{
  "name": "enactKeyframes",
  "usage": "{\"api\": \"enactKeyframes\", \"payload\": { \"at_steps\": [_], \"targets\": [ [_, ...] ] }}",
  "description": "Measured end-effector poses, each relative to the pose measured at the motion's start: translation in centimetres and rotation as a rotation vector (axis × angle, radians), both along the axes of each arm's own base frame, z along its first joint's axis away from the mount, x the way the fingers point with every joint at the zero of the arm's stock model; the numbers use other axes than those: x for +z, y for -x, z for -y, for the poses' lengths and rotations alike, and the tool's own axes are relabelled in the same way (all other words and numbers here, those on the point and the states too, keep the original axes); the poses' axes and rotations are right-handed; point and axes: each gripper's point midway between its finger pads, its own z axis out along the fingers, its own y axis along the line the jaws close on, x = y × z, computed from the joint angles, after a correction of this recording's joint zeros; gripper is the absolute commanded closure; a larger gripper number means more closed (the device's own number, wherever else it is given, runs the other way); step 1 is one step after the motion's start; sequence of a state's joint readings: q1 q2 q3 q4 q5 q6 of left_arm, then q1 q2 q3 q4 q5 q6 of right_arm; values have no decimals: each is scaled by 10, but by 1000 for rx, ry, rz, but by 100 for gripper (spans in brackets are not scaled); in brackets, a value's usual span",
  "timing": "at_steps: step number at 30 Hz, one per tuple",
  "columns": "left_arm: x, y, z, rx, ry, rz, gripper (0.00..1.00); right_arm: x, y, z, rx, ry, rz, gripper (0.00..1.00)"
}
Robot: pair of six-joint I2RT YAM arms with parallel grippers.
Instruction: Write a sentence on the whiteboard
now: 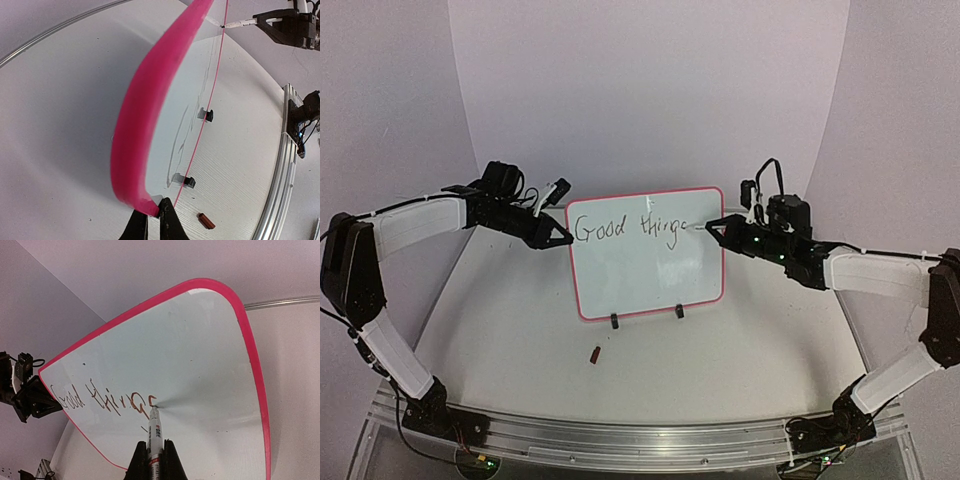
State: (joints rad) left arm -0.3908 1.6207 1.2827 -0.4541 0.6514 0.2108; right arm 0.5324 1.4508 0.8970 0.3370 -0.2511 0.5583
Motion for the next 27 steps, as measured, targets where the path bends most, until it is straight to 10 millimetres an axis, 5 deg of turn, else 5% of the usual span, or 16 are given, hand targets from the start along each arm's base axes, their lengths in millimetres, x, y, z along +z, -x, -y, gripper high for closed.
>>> {"api": "enactKeyframes", "payload": {
  "at_steps": [9, 27],
  "targets": [
    [-1, 0, 0, -2, -1, -2, 100, 9, 4, 11, -42, 4, 18, 100],
    [-1, 0, 0, -1, -1, -2, 100, -13, 6, 6, -12, 31, -44, 100]
  ]
}}
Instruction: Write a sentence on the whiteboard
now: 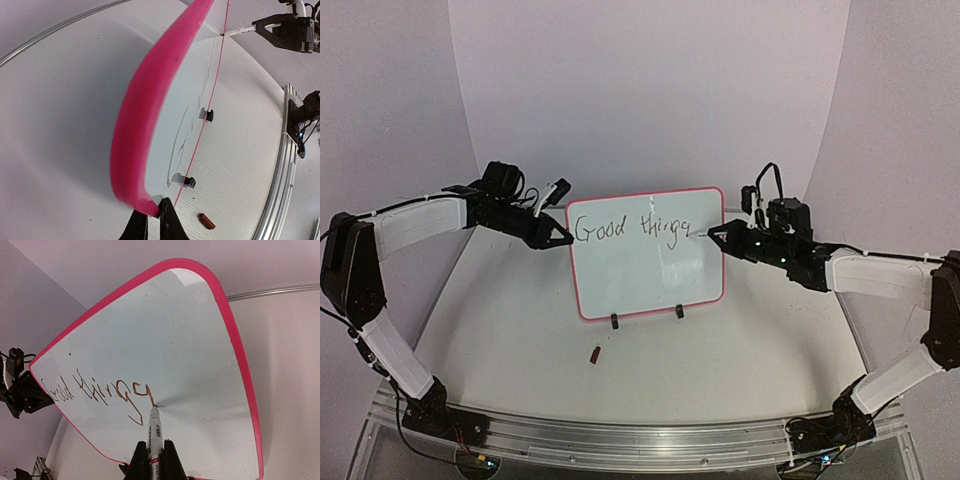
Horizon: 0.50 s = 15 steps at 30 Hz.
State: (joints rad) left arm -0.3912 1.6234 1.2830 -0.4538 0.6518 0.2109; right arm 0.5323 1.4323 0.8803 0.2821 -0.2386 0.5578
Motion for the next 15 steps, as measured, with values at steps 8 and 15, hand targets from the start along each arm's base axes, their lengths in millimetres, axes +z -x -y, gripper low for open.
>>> {"api": "enactKeyframes", "payload": {
  "at_steps": [8, 15],
  "targets": [
    [1, -1, 0, 1, 1, 2, 100, -5, 0, -4, 17, -12, -17, 100],
    [1, 0, 0, 0, 0, 0, 100, 4, 1, -11, 38, -68, -9, 100]
  ]
}}
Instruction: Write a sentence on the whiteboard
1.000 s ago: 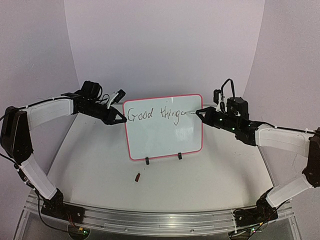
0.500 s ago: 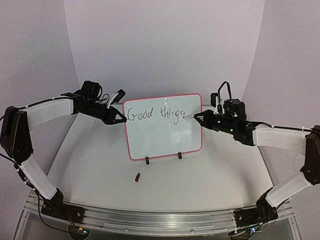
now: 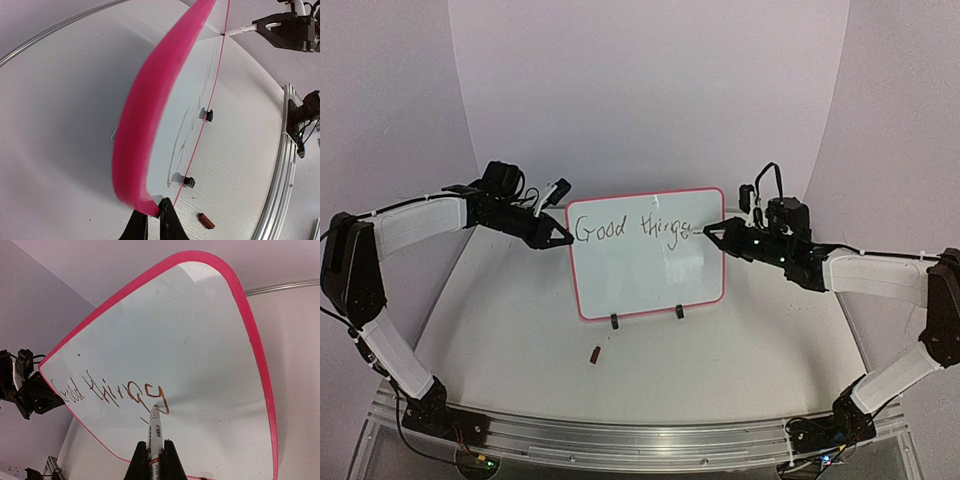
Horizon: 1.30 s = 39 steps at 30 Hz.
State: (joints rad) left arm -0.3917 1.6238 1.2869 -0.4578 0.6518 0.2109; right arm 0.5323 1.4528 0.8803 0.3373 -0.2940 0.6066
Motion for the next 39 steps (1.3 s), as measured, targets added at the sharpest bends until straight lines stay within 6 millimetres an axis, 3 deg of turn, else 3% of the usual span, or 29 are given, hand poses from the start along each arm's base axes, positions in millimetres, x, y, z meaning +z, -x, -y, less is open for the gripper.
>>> {"api": "enactKeyframes", "payload": {
  "at_steps": [5, 13, 24, 28, 34, 39],
  "targets": [
    [-1, 1, 0, -1, -2, -4, 100, 15, 3, -2, 10, -42, 25, 100],
    [-1, 1, 0, -1, -2, -4, 100, 62, 22, 6, 36, -90, 139, 100],
    [-1, 1, 0, -1, -1, -5, 100, 38, 38, 5, 50, -13, 74, 100],
    [-1, 1, 0, 0, -1, -6, 100, 35, 56, -16, 100, 45, 77, 100],
    [-1, 2, 1, -2, -1, -7, 100, 42, 83, -62, 189, 88, 124, 100],
    [-1, 3, 4, -5, -4, -6, 100, 18, 96, -95, 239, 132, 120, 100]
  ]
}}
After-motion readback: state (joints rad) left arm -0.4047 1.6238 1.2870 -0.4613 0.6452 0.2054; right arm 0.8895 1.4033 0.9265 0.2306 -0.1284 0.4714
